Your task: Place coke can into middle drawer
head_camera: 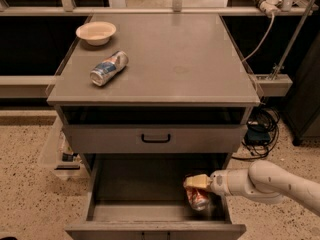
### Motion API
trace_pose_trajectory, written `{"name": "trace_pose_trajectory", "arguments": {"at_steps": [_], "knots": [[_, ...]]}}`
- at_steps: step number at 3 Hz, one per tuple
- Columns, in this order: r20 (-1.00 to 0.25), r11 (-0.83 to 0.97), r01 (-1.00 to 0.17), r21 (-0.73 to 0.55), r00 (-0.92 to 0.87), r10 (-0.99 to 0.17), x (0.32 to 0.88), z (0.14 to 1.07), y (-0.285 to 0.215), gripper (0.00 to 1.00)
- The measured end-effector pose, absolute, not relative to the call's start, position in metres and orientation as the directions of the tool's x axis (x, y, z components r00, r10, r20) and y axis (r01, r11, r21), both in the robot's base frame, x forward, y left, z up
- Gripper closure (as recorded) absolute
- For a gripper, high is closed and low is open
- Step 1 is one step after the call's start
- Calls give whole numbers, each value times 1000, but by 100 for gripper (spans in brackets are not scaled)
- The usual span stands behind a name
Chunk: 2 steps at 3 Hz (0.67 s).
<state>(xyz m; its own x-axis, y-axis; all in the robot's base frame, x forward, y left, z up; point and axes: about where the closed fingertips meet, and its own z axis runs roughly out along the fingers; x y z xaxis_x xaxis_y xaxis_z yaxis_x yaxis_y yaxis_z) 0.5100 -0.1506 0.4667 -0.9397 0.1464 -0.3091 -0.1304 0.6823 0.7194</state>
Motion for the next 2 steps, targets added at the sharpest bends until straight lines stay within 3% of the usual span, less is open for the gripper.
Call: {"name": "trace_pose_trajectory", "arguments": {"at_steps": [1, 2], "knots": [[-309, 682, -130, 719, -940, 146, 510, 467, -150, 10], [-309, 682, -130, 719, -940, 146, 510, 467, -150, 0]]}}
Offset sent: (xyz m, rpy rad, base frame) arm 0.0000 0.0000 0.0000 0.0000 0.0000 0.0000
